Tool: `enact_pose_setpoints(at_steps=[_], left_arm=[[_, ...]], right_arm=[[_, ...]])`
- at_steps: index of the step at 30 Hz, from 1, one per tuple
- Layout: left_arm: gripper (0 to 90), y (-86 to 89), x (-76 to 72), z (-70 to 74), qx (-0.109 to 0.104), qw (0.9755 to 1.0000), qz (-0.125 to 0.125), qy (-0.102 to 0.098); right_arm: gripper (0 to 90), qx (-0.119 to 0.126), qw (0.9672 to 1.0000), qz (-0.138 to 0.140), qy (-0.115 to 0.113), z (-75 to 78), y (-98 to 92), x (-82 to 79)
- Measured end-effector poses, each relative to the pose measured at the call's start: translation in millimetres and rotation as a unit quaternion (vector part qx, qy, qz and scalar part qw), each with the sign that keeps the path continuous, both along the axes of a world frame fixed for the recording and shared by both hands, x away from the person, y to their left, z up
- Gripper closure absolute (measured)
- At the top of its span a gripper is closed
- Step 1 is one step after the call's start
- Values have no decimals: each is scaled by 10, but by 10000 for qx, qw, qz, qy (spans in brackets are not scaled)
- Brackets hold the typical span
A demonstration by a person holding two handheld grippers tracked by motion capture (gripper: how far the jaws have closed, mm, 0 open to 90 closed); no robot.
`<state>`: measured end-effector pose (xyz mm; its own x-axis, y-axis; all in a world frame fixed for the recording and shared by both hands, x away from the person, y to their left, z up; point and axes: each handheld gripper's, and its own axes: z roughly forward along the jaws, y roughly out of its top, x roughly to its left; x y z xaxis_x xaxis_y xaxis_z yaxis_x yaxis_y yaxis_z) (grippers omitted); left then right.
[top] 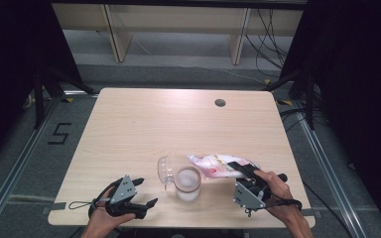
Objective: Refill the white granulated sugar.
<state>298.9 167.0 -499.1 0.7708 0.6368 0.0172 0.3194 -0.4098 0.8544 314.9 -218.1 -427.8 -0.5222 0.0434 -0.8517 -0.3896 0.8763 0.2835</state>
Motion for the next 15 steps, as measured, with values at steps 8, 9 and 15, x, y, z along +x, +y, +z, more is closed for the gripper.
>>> enact_pose_setpoints(at_steps=[8, 9, 15], left_arm=[[194, 2, 12, -6, 29, 10000, -35, 45], [194, 1, 13, -6, 22, 10000, -28, 41], [194, 3, 9, -1, 33, 10000, -9, 11]], right_arm=[[756, 501, 9979, -41, 412, -84, 12, 172], [756, 549, 9975, -6, 456, -94, 20, 204], [759, 1142, 9898, -170, 840, -154, 14, 298]])
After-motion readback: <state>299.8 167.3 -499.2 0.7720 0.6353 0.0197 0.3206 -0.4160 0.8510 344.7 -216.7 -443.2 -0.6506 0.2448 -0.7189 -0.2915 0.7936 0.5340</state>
